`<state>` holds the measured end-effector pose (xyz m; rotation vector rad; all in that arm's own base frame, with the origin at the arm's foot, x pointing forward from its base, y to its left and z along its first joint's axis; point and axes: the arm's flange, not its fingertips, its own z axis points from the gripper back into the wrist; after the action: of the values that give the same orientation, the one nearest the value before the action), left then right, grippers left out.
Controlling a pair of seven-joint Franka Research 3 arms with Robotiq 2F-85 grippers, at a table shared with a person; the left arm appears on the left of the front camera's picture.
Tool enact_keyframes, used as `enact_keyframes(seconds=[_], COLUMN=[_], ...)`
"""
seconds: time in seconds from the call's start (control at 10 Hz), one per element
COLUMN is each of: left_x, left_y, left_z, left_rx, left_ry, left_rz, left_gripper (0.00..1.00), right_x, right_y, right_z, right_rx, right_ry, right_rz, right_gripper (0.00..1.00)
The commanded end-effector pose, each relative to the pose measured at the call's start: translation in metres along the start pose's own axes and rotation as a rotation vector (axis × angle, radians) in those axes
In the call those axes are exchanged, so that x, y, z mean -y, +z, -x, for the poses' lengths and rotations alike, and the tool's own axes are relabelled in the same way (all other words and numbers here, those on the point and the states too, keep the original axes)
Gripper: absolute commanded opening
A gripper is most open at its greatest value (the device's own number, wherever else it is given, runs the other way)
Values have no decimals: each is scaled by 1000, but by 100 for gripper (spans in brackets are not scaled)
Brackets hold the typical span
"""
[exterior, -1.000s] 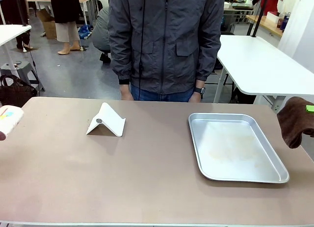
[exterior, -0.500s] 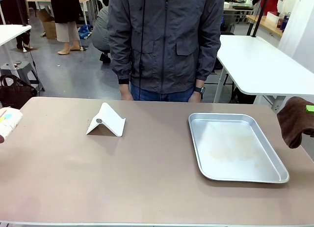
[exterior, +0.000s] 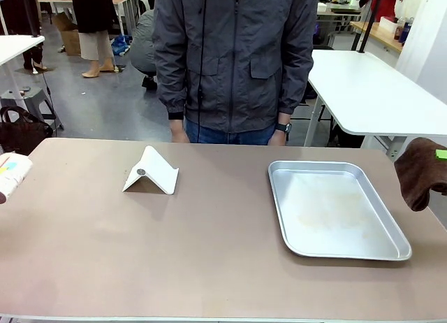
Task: Clean the surface of the table.
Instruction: Clean the area not pointed to by the person, then return the Lint Roller and towel to their original positions.
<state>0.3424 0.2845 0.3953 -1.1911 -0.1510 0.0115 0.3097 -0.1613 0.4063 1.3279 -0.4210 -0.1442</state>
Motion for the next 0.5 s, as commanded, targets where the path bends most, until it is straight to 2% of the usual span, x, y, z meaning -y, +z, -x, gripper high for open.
enact_keyframes(seconds=[0.0,0.4], left_x=[3,3], left_y=[0,0], left_z=[-2,-2], left_rx=[4,4], left_ry=[11,11], left_rz=[2,2], left_gripper=[22,22], right_x=[-3,-3], right_y=[-1,-1], right_z=[-2,-2], right_rx=[2,2], right_ry=[11,11], right_rz=[-8,-8], right_gripper=[10,10])
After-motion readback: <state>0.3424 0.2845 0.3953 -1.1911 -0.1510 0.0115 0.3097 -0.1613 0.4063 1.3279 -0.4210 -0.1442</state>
